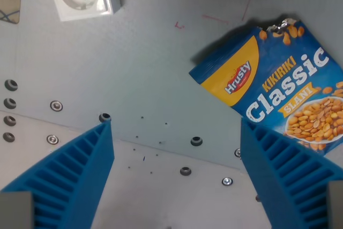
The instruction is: Rotate around base positive y
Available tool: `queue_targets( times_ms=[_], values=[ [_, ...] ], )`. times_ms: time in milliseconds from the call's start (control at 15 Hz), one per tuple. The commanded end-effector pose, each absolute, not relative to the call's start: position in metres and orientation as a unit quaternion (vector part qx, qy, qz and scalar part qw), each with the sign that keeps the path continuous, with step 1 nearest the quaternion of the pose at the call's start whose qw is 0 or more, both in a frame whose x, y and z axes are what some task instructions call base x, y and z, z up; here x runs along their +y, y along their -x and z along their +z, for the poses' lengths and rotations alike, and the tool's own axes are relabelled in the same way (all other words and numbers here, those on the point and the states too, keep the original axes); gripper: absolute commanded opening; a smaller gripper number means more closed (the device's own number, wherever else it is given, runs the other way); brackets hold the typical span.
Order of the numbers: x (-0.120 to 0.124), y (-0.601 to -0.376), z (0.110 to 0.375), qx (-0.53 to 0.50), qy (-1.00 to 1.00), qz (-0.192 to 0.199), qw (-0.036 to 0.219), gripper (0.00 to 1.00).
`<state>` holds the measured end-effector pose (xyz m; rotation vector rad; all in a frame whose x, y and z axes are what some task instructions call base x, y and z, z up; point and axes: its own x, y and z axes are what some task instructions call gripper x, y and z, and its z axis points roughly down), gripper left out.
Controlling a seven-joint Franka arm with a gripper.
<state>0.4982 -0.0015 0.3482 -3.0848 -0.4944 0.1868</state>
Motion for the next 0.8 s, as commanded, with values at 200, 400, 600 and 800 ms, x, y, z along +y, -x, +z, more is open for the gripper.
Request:
queue_targets(
  times_ms=[200,400,600,800],
  values=[
    [-0.0013,-0.5075,0.3555,-0.156,0.969,0.187,0.027,1.00],
    [-0.0013,-0.5075,0.3555,-0.156,0.965,0.207,0.030,1.00],
    [-0.0013,-0.5075,0.3555,-0.155,0.961,0.226,0.034,1.00],
    [-0.0013,-0.5075,0.3555,-0.155,0.956,0.245,0.037,1.00]
  ],
)
